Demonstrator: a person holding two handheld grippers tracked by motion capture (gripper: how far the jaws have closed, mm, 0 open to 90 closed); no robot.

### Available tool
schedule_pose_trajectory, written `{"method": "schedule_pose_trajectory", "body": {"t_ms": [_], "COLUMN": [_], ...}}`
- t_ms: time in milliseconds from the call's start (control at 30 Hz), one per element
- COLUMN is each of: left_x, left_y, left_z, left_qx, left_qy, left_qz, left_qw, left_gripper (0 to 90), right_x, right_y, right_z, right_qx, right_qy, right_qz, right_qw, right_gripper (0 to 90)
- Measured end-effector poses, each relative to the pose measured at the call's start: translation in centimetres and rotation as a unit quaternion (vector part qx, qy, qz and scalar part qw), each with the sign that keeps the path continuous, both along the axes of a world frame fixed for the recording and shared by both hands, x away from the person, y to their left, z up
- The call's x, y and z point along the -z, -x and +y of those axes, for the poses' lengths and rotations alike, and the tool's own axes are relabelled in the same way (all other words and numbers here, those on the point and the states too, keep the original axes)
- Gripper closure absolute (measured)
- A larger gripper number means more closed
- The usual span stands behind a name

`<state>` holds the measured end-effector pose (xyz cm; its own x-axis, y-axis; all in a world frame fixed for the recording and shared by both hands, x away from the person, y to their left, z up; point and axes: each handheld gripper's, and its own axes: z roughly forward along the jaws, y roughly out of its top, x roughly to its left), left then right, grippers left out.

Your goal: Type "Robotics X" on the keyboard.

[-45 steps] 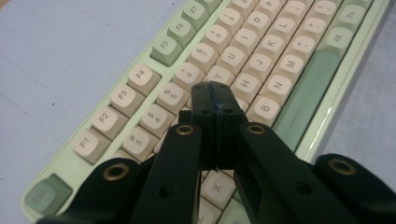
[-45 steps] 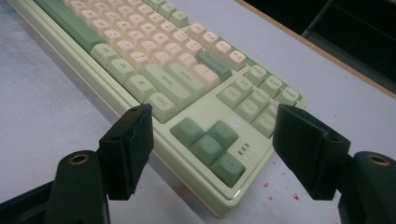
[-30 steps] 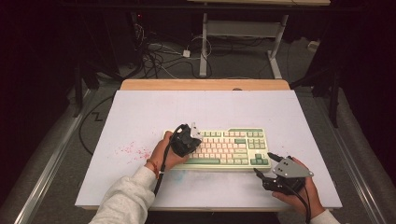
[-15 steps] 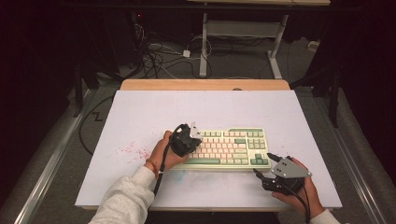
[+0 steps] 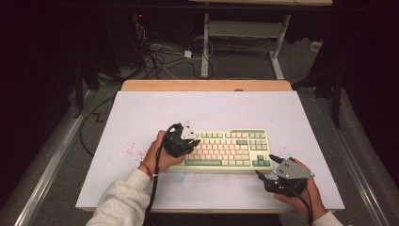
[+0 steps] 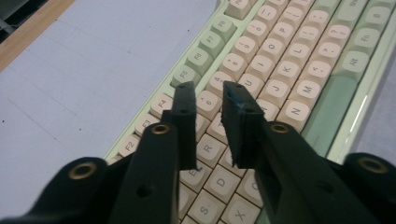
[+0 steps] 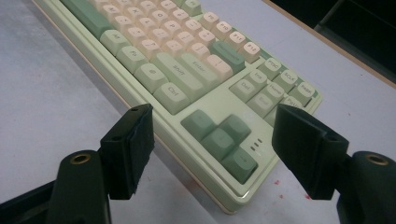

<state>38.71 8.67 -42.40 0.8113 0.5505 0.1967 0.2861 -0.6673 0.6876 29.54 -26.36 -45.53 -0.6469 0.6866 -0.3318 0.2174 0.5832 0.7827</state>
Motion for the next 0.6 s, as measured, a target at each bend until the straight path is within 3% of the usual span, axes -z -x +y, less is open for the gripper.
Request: {"method": "schedule_pose_trajectory", "body": {"t_ms": [133,267,433,600], "left_x": [-0.4,-0.7,-0.7,-0.3], "left_y": [0.6,1.3,2.2,3.0], "left_z": [0.5,1.0,1.8,2.8], "left_qx": [-0.006,-0.009,-0.004,-0.027], "left_qy": [0.016,0.024,0.043,0.045], "left_qz": [-0.015,-0.044,-0.057,-0.082], "left_qw": [0.9997,0.9987,0.9974,0.9952], "left_gripper": [59.1,47.3,33.4,22.1], "right_x": [-0.1,0.0,-0.1,-0.1], "right_y": [0.0,0.0,0.0,-0.1], "right_z": [-0.1,-0.1,-0.1,-0.2], "right_qx": [0.002,0.003,-0.001,0.003], "right_qy": [-0.002,0.000,-0.007,-0.010], "right_qz": [-0.001,0.001,0.003,0.010], "right_qw": [1.0000,1.0000,1.0000,0.9999], "right_gripper": [30.1,30.1,30.0,30.5]}}
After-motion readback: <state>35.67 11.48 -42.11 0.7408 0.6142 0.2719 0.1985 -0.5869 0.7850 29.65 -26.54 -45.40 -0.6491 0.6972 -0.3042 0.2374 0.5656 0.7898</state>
